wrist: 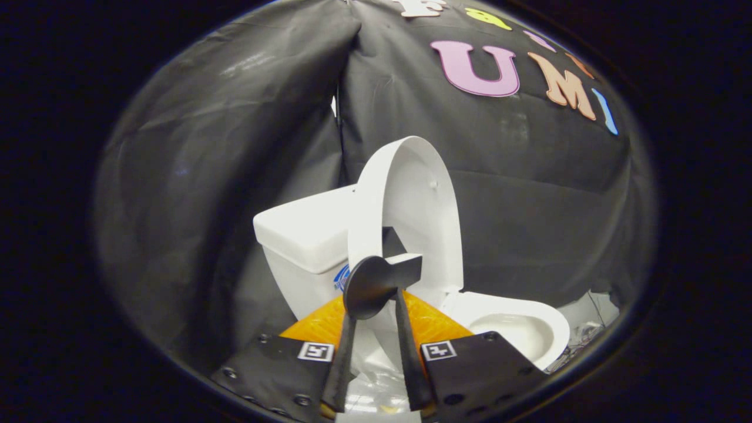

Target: Open the toilet lid.

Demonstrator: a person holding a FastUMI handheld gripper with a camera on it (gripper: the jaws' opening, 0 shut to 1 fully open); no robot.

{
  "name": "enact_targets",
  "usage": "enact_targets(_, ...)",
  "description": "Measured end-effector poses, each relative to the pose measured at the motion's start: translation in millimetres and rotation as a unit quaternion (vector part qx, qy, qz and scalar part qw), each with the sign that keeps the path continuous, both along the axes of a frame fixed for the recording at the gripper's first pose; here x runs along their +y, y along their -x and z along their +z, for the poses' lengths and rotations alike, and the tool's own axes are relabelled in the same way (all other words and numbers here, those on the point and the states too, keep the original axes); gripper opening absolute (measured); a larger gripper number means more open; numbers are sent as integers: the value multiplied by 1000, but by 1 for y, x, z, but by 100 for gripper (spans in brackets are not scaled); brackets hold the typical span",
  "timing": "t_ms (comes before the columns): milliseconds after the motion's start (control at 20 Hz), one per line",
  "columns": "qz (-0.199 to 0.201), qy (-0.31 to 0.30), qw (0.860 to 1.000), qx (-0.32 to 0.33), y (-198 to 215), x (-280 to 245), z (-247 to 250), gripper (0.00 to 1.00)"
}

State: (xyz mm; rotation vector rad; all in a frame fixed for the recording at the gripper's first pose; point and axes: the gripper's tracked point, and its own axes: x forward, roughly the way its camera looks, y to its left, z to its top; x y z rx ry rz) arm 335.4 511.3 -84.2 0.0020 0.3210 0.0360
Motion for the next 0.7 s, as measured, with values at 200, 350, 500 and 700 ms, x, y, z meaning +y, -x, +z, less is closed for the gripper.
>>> enact_targets(200,-6,-17,999,-40,6,-9,30,61)
enact_targets(350,3,1,998,-60,11,-19,48,83)
enact_targets(500,15,9,996,-91,14,-30,75,98)
enact_targets(700,2,6,989,-145,21,-59,119,100)
